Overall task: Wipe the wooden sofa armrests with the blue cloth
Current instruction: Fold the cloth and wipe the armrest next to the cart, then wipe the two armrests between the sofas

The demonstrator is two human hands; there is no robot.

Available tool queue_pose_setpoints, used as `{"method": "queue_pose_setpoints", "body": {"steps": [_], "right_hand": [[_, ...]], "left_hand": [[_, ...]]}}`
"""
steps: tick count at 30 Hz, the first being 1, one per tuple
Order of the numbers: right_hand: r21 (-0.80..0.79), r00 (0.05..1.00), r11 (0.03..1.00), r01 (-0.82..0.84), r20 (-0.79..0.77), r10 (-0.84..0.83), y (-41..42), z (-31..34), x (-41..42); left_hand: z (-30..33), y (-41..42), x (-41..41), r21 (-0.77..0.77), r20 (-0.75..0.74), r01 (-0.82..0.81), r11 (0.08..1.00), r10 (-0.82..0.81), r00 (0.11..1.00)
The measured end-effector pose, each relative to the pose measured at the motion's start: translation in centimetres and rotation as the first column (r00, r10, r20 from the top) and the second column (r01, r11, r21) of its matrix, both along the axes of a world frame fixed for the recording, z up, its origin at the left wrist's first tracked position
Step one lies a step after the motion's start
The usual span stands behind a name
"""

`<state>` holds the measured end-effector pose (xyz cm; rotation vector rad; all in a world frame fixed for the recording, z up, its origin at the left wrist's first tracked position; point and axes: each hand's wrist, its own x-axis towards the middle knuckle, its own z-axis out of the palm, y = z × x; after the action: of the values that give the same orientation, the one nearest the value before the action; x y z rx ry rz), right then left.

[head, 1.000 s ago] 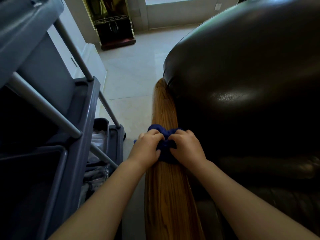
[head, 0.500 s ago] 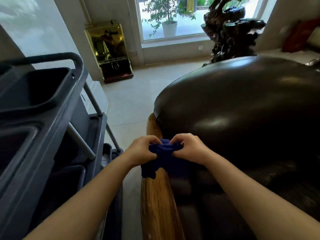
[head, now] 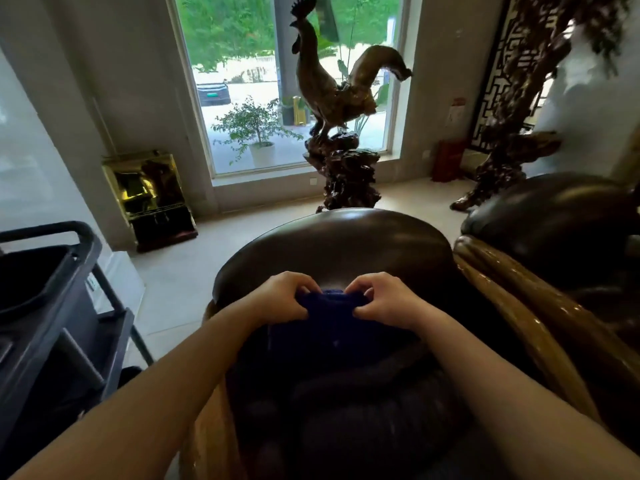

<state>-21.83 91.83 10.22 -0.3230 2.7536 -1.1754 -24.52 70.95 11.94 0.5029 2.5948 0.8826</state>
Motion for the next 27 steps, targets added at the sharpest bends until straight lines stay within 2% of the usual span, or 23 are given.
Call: {"method": "queue_pose_setpoints", "body": {"steps": [4,9,15,20,27], "right_hand": [[0.019,0.998,0.998,0.061,-0.034,-0.061,11.3,1.3,5.9],[0.059,0.990,0.989,0.139,-0.028,-0.138,25.2,0.8,12.3],[0.001,0.964,0.972,0.235,0.131,-0.233,37.9,-2.9,17.1],[0.017,0.940,0.965,0.263,0.218,-0.261,45.0,-6.8,16.3],[0.075,0.909,0.962,0.262,0.314,-0.272,53.7,-14.0,10.0]], "left_hand": [[0.5,11.4,4.4,0.004,-0.065,0.049,0.999,-0.048,0.997],[-1.0,25.6,9.1,0.077,-0.049,0.093,0.993,-0.089,0.995],[-4.5,38.7,12.3,0.033,-0.040,0.190,0.981,-0.189,0.981],[-9.1,46.0,11.5,0.026,0.016,0.207,0.978,-0.208,0.978],[-17.8,55.0,6.2,0.072,0.103,0.157,0.985,-0.164,0.981]]}}
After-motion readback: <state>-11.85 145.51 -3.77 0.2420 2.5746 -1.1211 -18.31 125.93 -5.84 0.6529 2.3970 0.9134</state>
